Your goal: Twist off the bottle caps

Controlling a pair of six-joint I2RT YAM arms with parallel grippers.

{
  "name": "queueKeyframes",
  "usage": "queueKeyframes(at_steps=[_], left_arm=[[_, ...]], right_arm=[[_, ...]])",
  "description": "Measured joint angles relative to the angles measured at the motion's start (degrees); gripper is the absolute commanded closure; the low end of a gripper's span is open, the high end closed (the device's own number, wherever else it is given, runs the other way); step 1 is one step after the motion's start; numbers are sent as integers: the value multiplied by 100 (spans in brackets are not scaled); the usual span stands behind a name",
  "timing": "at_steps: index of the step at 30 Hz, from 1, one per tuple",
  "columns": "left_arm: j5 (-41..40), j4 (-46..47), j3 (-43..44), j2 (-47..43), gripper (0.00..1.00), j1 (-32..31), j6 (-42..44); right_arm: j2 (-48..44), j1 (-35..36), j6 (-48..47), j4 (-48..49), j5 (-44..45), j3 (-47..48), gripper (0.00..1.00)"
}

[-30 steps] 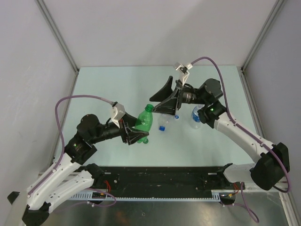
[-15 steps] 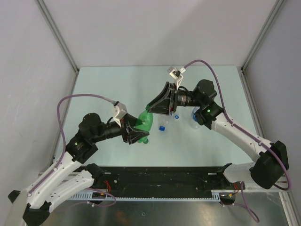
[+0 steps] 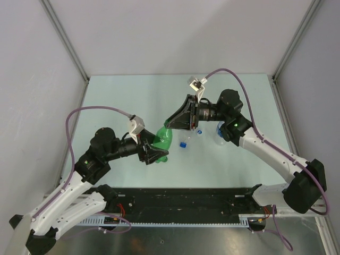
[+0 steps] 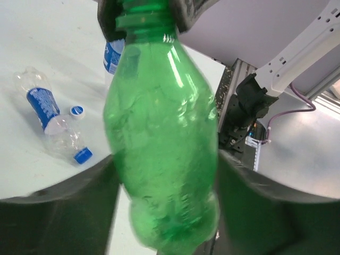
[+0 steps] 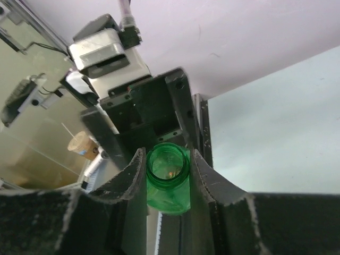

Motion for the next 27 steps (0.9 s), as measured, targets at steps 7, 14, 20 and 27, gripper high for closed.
queueKeyframes(at_steps=[7,14,20,27], left_arm=[[-151,144,0,-37,1,0,-2],[-461,144,-2,-107,0,0,24],[-769,179,-2,-442,1,-2,46],[-1106,177,-2,-704,0,-2,153]], right_arm=[[-17,26,-487,-599,247,11,100],[-35,85,-1213,-1392,664,44,100],[-35,243,-1932,-2127,1521,44,100],[35,527,-2457,-2511,2487,44,100]])
